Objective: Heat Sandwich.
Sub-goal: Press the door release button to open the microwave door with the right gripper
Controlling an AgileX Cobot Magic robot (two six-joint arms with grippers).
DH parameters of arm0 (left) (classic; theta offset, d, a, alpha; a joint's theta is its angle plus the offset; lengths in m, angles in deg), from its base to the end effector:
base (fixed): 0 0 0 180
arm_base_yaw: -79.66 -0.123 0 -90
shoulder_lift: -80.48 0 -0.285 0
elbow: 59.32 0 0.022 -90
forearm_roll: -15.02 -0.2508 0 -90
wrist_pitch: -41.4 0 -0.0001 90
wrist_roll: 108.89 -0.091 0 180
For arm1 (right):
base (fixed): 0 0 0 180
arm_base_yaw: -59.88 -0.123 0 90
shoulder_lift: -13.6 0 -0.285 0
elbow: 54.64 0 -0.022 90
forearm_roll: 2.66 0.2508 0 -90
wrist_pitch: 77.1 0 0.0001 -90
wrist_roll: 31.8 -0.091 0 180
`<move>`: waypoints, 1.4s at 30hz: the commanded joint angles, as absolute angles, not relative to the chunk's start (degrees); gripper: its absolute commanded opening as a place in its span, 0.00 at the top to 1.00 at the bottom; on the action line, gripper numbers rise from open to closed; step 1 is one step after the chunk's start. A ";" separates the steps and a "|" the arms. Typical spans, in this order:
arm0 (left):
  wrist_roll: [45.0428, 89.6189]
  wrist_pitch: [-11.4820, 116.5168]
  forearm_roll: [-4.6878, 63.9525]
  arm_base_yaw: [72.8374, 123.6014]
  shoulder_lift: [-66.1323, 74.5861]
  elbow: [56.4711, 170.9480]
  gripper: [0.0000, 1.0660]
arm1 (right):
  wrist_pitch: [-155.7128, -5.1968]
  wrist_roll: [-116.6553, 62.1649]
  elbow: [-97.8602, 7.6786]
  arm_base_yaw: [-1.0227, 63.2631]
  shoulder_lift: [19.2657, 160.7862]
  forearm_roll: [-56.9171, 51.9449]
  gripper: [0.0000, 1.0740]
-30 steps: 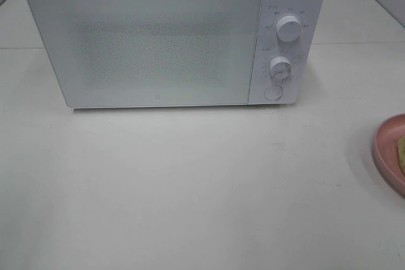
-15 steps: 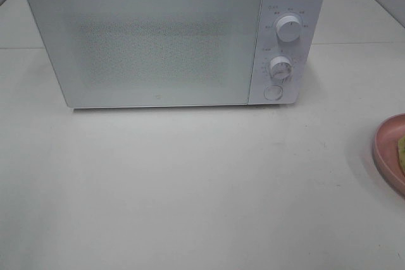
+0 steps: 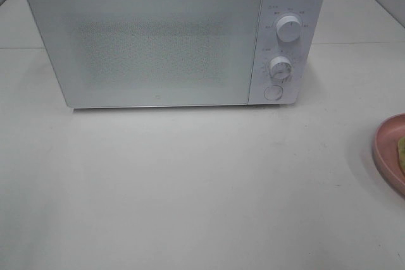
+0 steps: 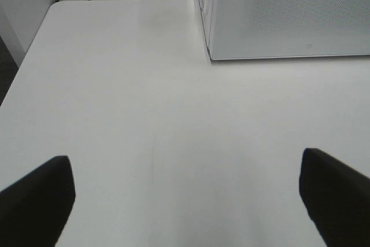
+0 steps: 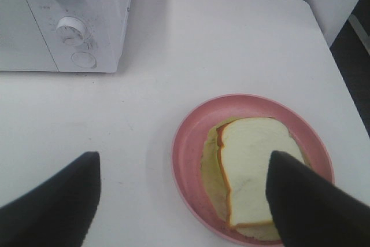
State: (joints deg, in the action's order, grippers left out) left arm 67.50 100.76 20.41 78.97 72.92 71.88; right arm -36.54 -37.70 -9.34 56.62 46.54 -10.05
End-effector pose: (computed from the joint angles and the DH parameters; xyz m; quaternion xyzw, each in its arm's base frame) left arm -0.0041 -0.0074 0.2785 0.0228 0.8455 -0.0270 0.5328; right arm 0.0818 -0.0030 0.3072 -0.0010 0.8592 -0.0202 0.5112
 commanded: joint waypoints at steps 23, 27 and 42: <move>67.56 100.30 20.58 79.20 74.47 71.71 0.03 | -58.31 -38.85 -9.57 57.02 68.14 -9.93 0.29; 67.56 100.30 20.58 79.20 74.47 71.71 0.03 | -61.17 -38.79 -9.57 57.02 71.69 -10.39 0.29; 67.56 100.30 20.58 79.20 74.47 71.71 0.03 | -83.98 -39.02 -9.57 57.02 84.53 -10.11 0.29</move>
State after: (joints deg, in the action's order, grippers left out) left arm 67.50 100.76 20.41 78.97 72.92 71.88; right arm -79.57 -38.33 -9.34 56.62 83.38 -10.11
